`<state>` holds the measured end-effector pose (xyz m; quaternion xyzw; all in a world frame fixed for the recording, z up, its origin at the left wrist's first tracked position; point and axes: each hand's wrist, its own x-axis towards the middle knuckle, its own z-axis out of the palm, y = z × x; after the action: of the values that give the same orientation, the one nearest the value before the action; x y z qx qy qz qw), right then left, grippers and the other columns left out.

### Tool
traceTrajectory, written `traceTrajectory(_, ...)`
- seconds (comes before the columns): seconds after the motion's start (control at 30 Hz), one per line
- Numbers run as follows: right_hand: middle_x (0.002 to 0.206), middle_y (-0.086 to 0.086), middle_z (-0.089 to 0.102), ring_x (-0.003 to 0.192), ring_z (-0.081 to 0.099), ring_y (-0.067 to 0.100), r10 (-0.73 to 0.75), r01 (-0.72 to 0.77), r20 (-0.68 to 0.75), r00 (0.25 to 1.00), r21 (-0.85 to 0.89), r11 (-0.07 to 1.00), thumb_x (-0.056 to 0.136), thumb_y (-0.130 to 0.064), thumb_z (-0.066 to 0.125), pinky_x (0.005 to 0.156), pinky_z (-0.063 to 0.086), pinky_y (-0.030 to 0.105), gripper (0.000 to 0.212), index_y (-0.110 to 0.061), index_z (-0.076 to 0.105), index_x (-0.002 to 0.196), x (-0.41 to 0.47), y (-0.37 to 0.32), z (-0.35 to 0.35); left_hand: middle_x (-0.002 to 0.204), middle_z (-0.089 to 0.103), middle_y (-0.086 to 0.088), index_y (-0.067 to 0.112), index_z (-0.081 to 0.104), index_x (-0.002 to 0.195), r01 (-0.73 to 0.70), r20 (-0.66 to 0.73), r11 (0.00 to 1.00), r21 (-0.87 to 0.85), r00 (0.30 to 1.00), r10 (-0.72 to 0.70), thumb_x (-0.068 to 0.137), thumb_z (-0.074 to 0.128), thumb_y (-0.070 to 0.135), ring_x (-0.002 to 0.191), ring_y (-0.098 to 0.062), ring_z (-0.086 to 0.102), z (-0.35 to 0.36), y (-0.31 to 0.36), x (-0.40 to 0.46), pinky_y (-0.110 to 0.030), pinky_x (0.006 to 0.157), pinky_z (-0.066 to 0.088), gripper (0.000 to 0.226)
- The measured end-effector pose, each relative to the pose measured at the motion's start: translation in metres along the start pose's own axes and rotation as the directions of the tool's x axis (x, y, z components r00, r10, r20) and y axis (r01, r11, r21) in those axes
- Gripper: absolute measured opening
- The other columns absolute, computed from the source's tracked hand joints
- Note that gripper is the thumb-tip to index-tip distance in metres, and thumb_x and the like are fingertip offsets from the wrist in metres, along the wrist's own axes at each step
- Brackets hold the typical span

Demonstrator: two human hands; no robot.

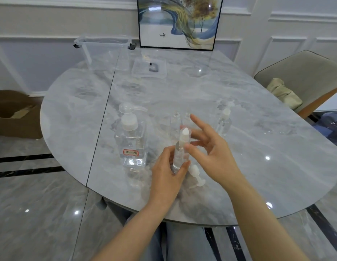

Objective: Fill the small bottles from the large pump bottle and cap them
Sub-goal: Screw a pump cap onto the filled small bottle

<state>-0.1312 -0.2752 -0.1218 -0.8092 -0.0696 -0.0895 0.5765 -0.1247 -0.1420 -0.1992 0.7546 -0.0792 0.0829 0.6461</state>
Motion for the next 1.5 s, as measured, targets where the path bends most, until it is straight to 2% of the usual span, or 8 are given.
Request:
traceTrajectory(0.17,0.095,-0.013,0.074,0.102,0.068,0.002,0.012,-0.029,-0.157,0.988,-0.104,0.994,0.079,-0.028,0.088,0.105,0.05,0.03,0.068,-0.037,0.058,0.138,0.004,0.002,0.007,0.095,0.066,0.018,0.032,0.06,0.114,0.013,-0.011,1.0,0.019,1.0,-0.013,0.09,0.077,0.022,0.095,-0.008,0.065,0.0,-0.004,0.001,-0.02,0.082,0.052,0.031)
traceTrajectory(0.33,0.136,-0.013,0.062,0.123,0.06,0.0,0.042,-0.042,-0.003,0.999,0.102,0.994,0.088,-0.011,0.08,0.11,0.047,0.031,0.092,-0.039,0.027,0.158,0.009,0.0,0.003,0.096,0.067,0.013,0.032,0.061,0.113,0.007,0.012,1.0,0.01,1.0,-0.007,0.09,0.076,0.022,0.09,-0.007,0.066,0.001,-0.002,0.0,-0.026,0.078,0.054,0.028)
traceTrajectory(0.5,0.094,-0.018,0.068,0.103,0.067,0.002,0.028,-0.028,-0.134,0.991,0.004,1.0,0.079,-0.016,0.088,0.109,0.049,0.029,0.081,-0.035,0.049,0.147,0.009,0.004,0.012,0.101,0.067,0.017,0.032,0.061,0.117,0.001,0.02,0.999,0.053,1.0,-0.002,0.09,0.075,0.022,0.094,-0.008,0.065,0.001,-0.003,0.0,-0.024,0.081,0.053,0.032)
traceTrajectory(0.6,0.128,-0.017,0.058,0.12,0.058,-0.002,0.017,-0.017,-0.024,1.0,0.006,1.0,0.081,-0.021,0.087,0.107,0.045,0.018,0.098,-0.04,0.029,0.157,0.009,0.002,0.012,0.102,0.069,0.012,0.032,0.06,0.114,0.012,0.019,0.999,0.051,1.0,-0.013,0.09,0.075,0.022,0.094,-0.014,0.066,0.002,-0.004,0.0,-0.03,0.079,0.055,0.03)
traceTrajectory(0.87,0.091,-0.012,0.075,0.096,0.07,-0.001,0.033,-0.038,-0.195,0.98,-0.021,0.999,0.071,-0.022,0.094,0.094,0.054,0.022,0.029,-0.022,0.072,0.091,0.013,-0.002,0.011,0.096,0.067,0.01,0.031,0.059,0.11,-0.01,0.024,0.996,0.085,1.0,0.008,0.091,0.074,0.028,0.093,-0.013,0.067,0.002,-0.004,0.001,-0.039,0.081,0.057,0.024)
traceTrajectory(1.03,0.135,-0.013,0.067,0.127,0.06,0.001,0.083,-0.113,0.151,0.985,0.208,0.972,0.086,-0.006,0.081,0.108,0.05,0.028,0.061,-0.026,0.06,0.139,0.01,0.0,-0.002,0.099,0.069,0.011,0.034,0.058,0.11,-0.013,0.037,0.998,0.063,0.999,0.011,0.091,0.074,0.027,0.09,-0.013,0.066,0.001,-0.003,0.001,-0.028,0.075,0.053,0.025)
traceTrajectory(1.23,0.097,-0.009,0.079,0.101,0.073,0.006,0.045,-0.036,-0.113,0.993,0.078,0.996,0.078,-0.011,0.088,0.09,0.059,0.029,0.019,-0.018,0.075,0.091,0.016,0.003,0.009,0.098,0.067,0.011,0.03,0.06,0.116,-0.034,0.056,0.994,0.106,0.998,0.028,0.092,0.073,0.029,0.09,-0.012,0.065,0.003,-0.006,0.001,-0.025,0.076,0.051,0.027)
traceTrajectory(1.5,0.113,-0.015,0.076,0.114,0.067,-0.003,0.034,-0.036,0.022,0.999,0.074,0.997,0.091,-0.012,0.077,0.1,0.053,0.021,0.028,-0.021,0.075,0.118,0.011,0.008,0.001,0.096,0.067,0.012,0.031,0.059,0.111,-0.026,0.054,0.996,0.082,0.998,0.021,0.093,0.072,0.027,0.086,-0.012,0.064,0.001,-0.005,0.001,-0.02,0.072,0.048,0.022)
